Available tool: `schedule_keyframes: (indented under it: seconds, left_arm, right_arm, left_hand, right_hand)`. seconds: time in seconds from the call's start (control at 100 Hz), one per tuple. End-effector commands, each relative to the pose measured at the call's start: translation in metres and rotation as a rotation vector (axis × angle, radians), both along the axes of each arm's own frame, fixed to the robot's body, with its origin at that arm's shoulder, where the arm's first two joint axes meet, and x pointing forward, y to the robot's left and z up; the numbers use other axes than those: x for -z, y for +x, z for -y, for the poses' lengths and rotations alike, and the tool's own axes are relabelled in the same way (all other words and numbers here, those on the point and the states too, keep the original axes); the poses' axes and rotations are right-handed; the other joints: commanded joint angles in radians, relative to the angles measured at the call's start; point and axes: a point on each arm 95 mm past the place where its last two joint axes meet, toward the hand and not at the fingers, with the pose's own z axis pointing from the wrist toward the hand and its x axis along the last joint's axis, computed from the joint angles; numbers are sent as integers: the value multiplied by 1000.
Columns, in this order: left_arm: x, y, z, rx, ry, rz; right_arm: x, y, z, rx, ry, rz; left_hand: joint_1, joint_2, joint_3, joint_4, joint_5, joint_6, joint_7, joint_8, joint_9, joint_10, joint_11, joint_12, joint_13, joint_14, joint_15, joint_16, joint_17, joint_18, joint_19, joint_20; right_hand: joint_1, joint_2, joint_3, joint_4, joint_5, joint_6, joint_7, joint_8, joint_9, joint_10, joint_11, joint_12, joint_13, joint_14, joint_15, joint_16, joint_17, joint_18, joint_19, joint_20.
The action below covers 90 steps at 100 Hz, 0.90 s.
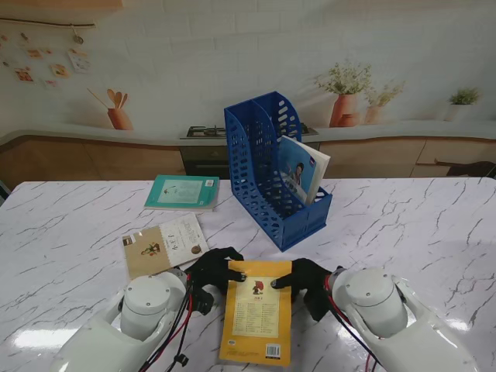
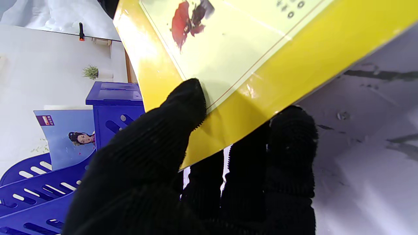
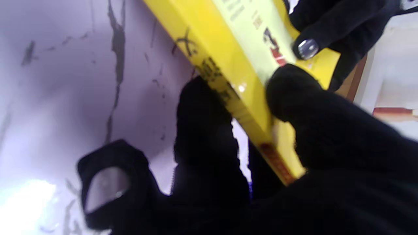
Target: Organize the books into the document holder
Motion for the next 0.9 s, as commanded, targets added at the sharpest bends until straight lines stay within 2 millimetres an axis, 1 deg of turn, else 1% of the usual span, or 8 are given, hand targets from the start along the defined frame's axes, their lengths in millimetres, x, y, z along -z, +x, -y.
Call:
schedule_keyframes:
  seconds: [0.0, 0.19, 0.21, 0.27, 0.43, 0.53, 0.73, 0.89]
  left_arm:
    - [-6, 1, 6, 14, -33, 29]
    - [-14, 3, 6, 11, -43, 57]
    - [-14, 3, 6, 11, -45, 60]
    - [-17, 4, 8, 10, -52, 70]
    - [-21, 6, 11, 11, -65, 90]
    - [-24, 7, 12, 11, -70, 104]
    - [-34, 11, 14, 11, -73, 135]
    - [-44, 11, 13, 13, -78, 162]
  right_arm:
    - [-5, -1, -5, -48, 41, 0]
    - [-14, -1, -3, -160, 66, 22]
    - [-15, -1, -3, -171, 69, 24]
    - [-17, -1, -2, -197, 76, 26]
    - [-21, 0, 0, -248, 80, 30]
    - [-23, 0, 1, -252, 81, 40]
    - [-27, -2, 4, -265, 69, 79]
    - [-34, -5, 7, -192, 90, 152]
  left_hand:
    - [71, 46, 86, 70, 12, -75, 33, 23, 33, -46, -5, 12, 37, -26, 28, 14, 11, -59, 23, -6]
    - [73, 47, 82, 71, 12, -76, 33, 24, 35, -46, -9, 11, 39, -26, 27, 14, 10, -59, 23, -6]
    - [74, 46, 82, 71, 12, -75, 33, 24, 35, -45, -10, 11, 38, -26, 26, 14, 10, -59, 23, -6]
    - [74, 47, 80, 71, 12, -76, 33, 24, 36, -46, -11, 11, 38, -26, 26, 14, 10, -59, 23, -6]
    - [74, 47, 78, 72, 12, -76, 33, 24, 36, -45, -14, 14, 37, -26, 24, 15, 9, -59, 22, -6]
    - [75, 47, 76, 73, 12, -76, 33, 24, 36, -45, -17, 16, 36, -26, 22, 15, 7, -59, 21, -6]
    - [76, 48, 62, 73, 17, -91, 25, 19, 37, -39, -26, 11, 28, -13, 29, 20, -13, -52, 40, 8]
    - [73, 56, 3, 61, 3, -58, -26, -19, 15, -9, -46, -40, -21, 5, 56, 17, -112, -31, 100, 85]
  right_hand:
    - [93, 16, 192, -3, 74, -118, 66, 54, 46, 4, 49, 31, 147, -188, 202, 86, 73, -658, 245, 2]
    - [87, 68, 296, 26, 5, -50, 90, 237, 81, 48, 201, 56, 207, -215, 202, 93, 80, -719, 252, 86]
    - [90, 74, 299, 27, 4, -54, 90, 250, 86, 43, 211, 58, 207, -219, 206, 96, 81, -722, 253, 92]
    - [138, 115, 329, 36, 32, -79, 61, 393, 122, -14, 282, 79, 208, -244, 241, 129, 86, -751, 265, 138]
    - [217, 242, 333, 79, 119, -150, 171, 567, 137, -93, 362, 190, 211, -314, 298, 131, 92, -755, 284, 190]
    - [236, 260, 351, 78, 157, -168, 207, 594, 148, -99, 374, 226, 211, -339, 331, 133, 95, -741, 284, 227]
    - [254, 257, 378, 72, 280, -166, 193, 590, 176, -55, 375, 286, 210, -345, 405, 159, 94, -683, 284, 270]
    - [264, 272, 363, 61, 278, -166, 191, 621, 159, -57, 395, 334, 210, -363, 434, 164, 97, -671, 284, 285]
